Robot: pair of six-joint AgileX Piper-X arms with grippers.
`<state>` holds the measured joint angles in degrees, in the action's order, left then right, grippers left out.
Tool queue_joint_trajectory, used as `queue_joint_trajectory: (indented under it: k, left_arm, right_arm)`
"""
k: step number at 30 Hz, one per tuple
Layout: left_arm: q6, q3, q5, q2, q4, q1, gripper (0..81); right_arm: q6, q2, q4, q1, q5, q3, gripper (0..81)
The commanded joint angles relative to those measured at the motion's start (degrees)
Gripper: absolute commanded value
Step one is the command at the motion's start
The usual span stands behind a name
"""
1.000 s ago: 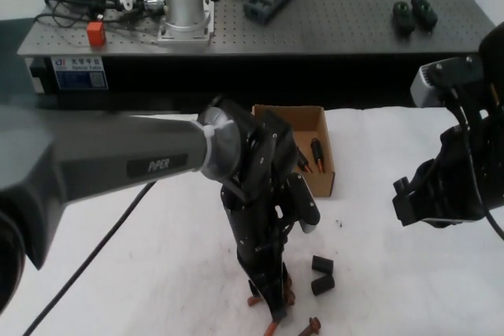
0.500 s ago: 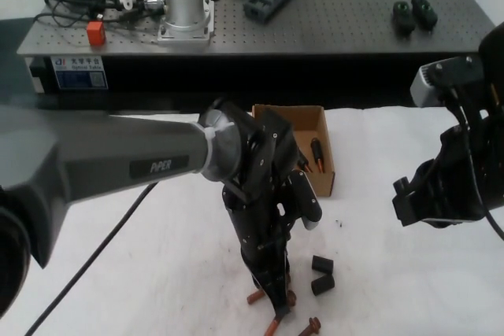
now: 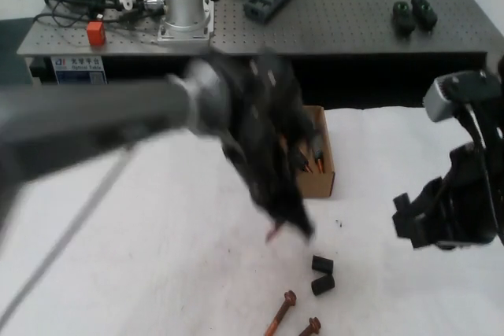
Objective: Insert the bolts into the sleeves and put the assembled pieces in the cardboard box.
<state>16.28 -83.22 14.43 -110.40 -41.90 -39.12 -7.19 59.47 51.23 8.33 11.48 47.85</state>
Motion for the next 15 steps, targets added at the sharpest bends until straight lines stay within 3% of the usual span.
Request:
queue_joint_trajectory:
  k: [1,5,8,11,15]
  left_arm:
    - [-16.3,3.3,4.9,11.5,12.0,5.3,0.6]
    - [-31.3,14.7,16.0,22.1,31.1,10.2,0.6]
    - [-41.2,22.6,23.9,28.1,44.3,10.9,0.6]
    - [-48.1,28.1,27.1,31.7,52.8,10.7,0.6]
    - [-50.7,31.1,28.5,34.0,56.7,10.7,0.6]
  right_arm:
    - [5.3,-5.9,-7.4,0.9,10.9,-6.8,1.9]
    - [14.0,-7.1,-23.6,6.0,22.9,-13.7,1.9]
    - [20.8,-5.2,-37.5,11.9,23.3,-17.0,1.9]
    - [24.8,-1.9,-48.5,16.6,22.4,-17.5,1.9]
    - [29.2,1.6,-59.9,18.5,19.0,-17.4,1.9]
